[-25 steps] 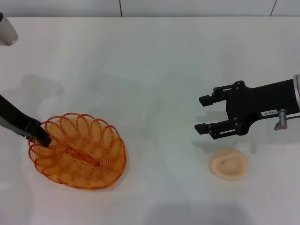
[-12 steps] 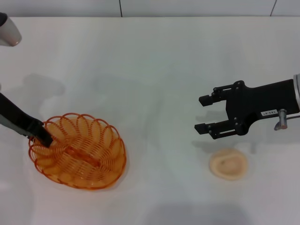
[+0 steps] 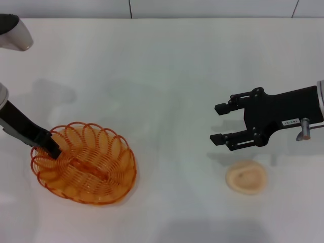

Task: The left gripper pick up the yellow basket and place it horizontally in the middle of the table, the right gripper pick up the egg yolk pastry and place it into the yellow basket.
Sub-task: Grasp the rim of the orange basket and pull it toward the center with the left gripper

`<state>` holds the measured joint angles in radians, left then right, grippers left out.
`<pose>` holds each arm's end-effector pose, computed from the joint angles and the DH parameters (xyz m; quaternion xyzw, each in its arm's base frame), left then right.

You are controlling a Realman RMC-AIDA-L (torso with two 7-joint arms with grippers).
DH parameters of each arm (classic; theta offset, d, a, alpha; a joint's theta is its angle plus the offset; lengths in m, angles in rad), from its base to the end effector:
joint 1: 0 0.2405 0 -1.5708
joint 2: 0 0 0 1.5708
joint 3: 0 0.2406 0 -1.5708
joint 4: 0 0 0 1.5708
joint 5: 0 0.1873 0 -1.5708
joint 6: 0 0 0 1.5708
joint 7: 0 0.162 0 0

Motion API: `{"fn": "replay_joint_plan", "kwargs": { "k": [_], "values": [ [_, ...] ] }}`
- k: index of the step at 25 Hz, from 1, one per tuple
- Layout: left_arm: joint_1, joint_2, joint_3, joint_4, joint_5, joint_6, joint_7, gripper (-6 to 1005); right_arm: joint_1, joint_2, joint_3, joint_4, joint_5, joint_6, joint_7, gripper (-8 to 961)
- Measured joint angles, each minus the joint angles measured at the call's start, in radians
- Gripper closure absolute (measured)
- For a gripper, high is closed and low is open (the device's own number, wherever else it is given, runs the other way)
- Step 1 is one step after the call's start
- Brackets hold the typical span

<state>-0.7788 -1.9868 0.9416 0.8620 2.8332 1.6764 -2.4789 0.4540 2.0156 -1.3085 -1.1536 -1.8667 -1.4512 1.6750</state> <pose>-0.2614 0.3317 0.0310 -0.8225 -0.5041 0.2352 0.1186 0.1680 0.3090 -0.0119 -0.9885 0.0723 0.1097 0.0752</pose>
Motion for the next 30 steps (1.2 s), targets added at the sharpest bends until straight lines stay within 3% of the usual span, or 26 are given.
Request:
{"fn": "replay_joint_plan", "kwargs": {
  "k": [3,9,30],
  "values": [
    [-0.003,0.0,0.0,0.0,0.0,0.0,0.0,619,0.0,0.0,0.001,0.0,0.0,0.0,0.0,253],
    [-0.004,0.0,0.004,-0.005,0.0,-0.003,0.0,783,-0.001,0.0,0.002,0.0,0.0,0.0,0.0,253],
    [-0.038,0.006,0.004,-0.005,-0.027,0.007,0.009,878,-0.01,-0.001,0.007,-0.012,0.011,-0.005,-0.002,254]
  ]
}}
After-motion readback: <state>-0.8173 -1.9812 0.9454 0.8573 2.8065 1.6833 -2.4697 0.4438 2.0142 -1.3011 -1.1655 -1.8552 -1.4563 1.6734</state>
